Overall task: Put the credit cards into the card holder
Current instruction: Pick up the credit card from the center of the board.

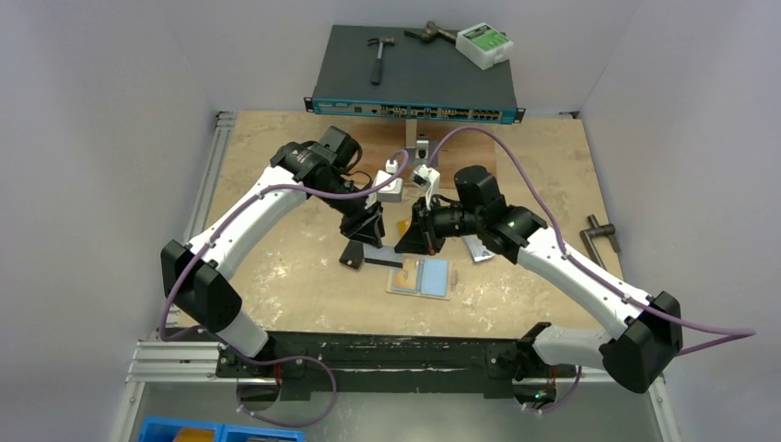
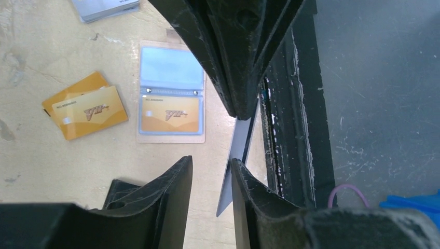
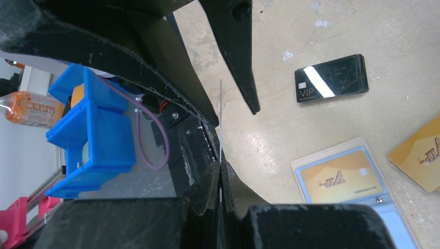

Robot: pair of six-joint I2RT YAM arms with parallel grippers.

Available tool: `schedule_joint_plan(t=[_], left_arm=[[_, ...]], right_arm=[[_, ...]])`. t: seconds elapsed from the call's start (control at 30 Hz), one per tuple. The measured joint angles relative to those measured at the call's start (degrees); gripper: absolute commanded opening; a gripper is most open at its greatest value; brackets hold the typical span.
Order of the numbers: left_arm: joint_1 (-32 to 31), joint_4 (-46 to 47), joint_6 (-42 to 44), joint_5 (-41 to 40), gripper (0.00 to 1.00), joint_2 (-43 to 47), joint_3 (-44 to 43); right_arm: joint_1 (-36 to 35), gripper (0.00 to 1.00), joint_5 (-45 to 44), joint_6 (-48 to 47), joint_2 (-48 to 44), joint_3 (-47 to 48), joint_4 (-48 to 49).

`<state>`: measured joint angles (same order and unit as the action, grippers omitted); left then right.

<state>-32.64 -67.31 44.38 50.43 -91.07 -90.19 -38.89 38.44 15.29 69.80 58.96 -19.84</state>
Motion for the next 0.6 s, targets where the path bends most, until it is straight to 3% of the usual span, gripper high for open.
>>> schedule_joint_plan(t=[0.2, 0.37, 0.43, 0.53, 0.6], left_arm=[[0.0, -4.8, 2.8, 1.5, 0.28, -0.2, 0.0], [0.0, -5.9, 3.1, 2.5, 0.07, -0.2, 0.0], [0.0, -5.5, 2.5, 2.8, 0.00, -0.1, 0.0], [0.0, -3.5, 0.2, 3.2, 0.00, 0.2, 0.4], [0.1, -1.4, -2.4, 3.9, 0.00, 0.8, 1.4]], right_arm=[[-0.1, 0.00, -0.4, 0.0, 0.0, 1.2, 0.1], [-0.1, 0.00, -1.3, -0.4, 0.0, 3.5, 0.0], [-0.1, 0.13, -1.4, -0.7, 0.1, 4.2, 0.0], [-0.1, 0.28, -1.7, -1.0, 0.4, 4.8, 0.1], [-0.1, 0.45, -2.2, -1.0, 0.4, 4.9, 0.3]])
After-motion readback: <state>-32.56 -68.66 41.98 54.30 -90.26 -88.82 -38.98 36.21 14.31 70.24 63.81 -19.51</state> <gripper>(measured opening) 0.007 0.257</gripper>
